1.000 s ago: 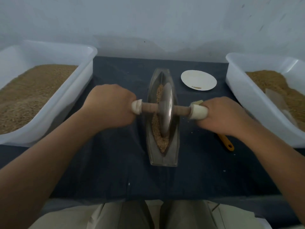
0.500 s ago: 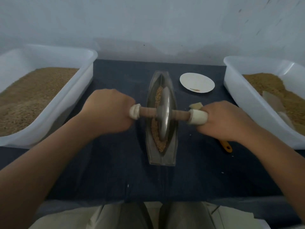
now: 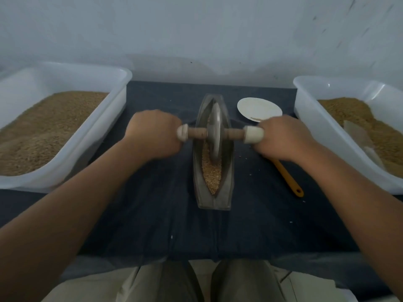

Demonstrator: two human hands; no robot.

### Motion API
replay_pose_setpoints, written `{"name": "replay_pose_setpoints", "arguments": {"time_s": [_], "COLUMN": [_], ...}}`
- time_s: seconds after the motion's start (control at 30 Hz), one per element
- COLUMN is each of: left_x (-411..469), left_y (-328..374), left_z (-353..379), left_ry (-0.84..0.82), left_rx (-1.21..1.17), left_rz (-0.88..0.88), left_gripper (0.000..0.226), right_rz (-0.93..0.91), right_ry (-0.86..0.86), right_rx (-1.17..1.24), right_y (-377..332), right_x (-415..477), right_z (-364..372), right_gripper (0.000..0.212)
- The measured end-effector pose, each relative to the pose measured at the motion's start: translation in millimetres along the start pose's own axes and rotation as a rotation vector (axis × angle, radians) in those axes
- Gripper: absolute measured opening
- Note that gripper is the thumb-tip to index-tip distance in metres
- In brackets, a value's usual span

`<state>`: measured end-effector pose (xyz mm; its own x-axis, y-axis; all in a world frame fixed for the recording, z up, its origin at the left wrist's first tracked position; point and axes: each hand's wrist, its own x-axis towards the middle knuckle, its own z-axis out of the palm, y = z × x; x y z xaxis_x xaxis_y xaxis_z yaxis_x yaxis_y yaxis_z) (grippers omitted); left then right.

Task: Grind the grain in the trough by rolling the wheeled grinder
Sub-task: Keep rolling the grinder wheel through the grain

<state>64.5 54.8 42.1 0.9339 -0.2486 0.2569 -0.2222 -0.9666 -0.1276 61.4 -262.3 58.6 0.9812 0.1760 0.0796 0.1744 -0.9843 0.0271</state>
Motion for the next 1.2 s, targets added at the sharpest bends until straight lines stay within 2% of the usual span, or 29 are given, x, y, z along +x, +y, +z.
{"name": "replay_pose_setpoints", "arguments": {"time_s": [0.1,0.17,0.27,0.37,0.47,0.53,0.6,0.67,0.73,0.8,0.93,1.1,1.2], "left_x": [-58.2,-66.7,-33.1,18.2,37.5,21.0,-17.0,-56.7,-75.5,-69.3,-12.7,32.1,-0.4], "left_y": [-3.5,-6.1,-4.5,-3.1,0.1,2.3,2.6,-1.9,-5.1,-3.2,1.5,4.6,2.6], "left_z": [0.3,2.9,11.4,18.9,16.4,19.3,24.5,26.5,24.5,23.5,22.3,11.0,14.6], "left_ry": [0.186,0.274,0.198,0.116,0.153,0.176,0.251,0.409,0.498,0.483,0.315,0.197,0.199], "left_rx": [-0.006,-0.04,0.027,0.023,0.005,0.007,-0.021,-0.077,-0.073,-0.064,-0.051,-0.088,-0.025], "left_rz": [0.074,0.113,0.067,-0.025,-0.051,-0.074,-0.057,0.035,0.105,0.103,0.002,-0.077,-0.014], "left_gripper": [0.037,0.04,0.038,0.038,0.057,0.055,0.048,0.043,0.042,0.042,0.045,0.075,0.051], "right_rz": [-0.136,-0.186,-0.068,0.031,0.051,0.042,-0.009,-0.093,-0.16,-0.143,0.011,0.047,0.031], "right_ry": [0.197,0.255,0.206,0.231,0.199,0.206,0.324,0.441,0.488,0.477,0.399,0.245,0.164], "right_rx": [0.065,0.1,0.024,-0.005,0.009,-0.03,-0.076,-0.045,0.01,0.018,-0.053,-0.019,-0.039], "right_y": [-3.7,-4.6,-5.7,-8.5,-13.2,-14.2,-13.1,-12.5,-9.4,-7.6,-12.3,-17.4,-13.8], "right_x": [-53.2,-64.4,-39.1,2.5,20.3,9.7,-16.8,-46.9,-64.0,-62.5,-15.2,25.2,-8.4], "right_z": [-0.5,3.2,10.9,11.5,2.1,-0.5,4.5,11.7,17.3,21.7,19.0,-3.7,-3.2], "right_gripper": [0.025,0.022,0.024,0.03,0.03,0.024,0.026,0.025,0.022,0.023,0.029,0.028,0.022]}}
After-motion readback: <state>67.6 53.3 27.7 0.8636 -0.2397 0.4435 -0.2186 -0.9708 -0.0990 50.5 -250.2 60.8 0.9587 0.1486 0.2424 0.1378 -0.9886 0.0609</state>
